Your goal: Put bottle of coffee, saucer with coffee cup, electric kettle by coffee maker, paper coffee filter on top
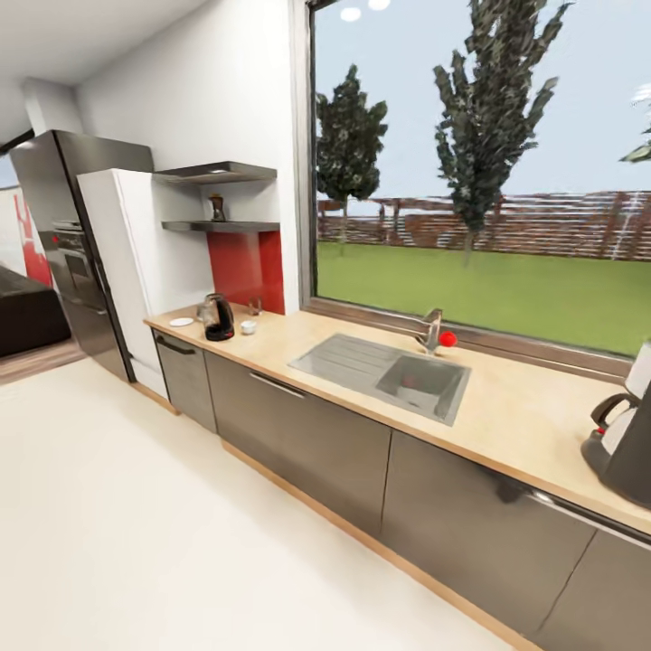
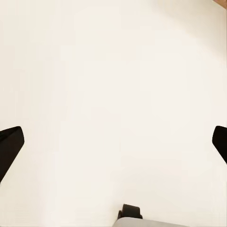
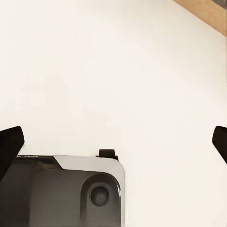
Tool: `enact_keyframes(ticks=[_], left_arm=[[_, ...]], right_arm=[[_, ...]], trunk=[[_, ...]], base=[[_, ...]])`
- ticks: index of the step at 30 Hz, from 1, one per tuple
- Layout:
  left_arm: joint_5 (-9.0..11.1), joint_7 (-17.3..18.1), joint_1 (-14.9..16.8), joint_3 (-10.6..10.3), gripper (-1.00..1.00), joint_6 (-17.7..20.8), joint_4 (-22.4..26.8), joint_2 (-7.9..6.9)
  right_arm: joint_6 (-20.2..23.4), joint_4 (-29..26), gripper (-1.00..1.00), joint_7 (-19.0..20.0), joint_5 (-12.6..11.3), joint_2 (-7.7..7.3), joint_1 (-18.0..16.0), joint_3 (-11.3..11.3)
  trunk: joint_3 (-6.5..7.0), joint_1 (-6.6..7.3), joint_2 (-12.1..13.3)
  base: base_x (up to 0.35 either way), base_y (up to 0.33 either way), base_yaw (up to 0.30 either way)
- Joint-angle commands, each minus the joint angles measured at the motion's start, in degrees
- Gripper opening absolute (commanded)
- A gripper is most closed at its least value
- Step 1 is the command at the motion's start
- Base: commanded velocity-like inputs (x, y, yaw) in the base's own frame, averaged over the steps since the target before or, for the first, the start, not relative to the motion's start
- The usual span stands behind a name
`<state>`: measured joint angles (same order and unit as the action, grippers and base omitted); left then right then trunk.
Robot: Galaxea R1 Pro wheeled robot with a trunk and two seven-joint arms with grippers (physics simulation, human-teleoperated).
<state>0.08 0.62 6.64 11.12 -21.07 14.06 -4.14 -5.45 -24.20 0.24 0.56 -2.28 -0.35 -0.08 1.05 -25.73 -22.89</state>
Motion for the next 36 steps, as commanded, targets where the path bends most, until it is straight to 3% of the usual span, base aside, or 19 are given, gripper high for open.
enact_keyframes(ticks=[1,36], left_arm=[[0.0,0.1,0.0,0.1,1.00,-0.2,-0.1,0.01],[-0.1,0.1,0.0,0.1,1.00,-0.3,-0.1,0.01]], right_arm=[[-0.2,0.0,1.00,0.0,0.1,-0.01,0.0,0.0],[-0.2,0.1,1.00,0.0,0.1,-0.01,0.0,0.1]], trunk=[[-0.02,-0.05,0.0],[-0.02,-0.05,0.0]], base=[[0.339,0.000,0.267],[0.314,0.157,0.277]])
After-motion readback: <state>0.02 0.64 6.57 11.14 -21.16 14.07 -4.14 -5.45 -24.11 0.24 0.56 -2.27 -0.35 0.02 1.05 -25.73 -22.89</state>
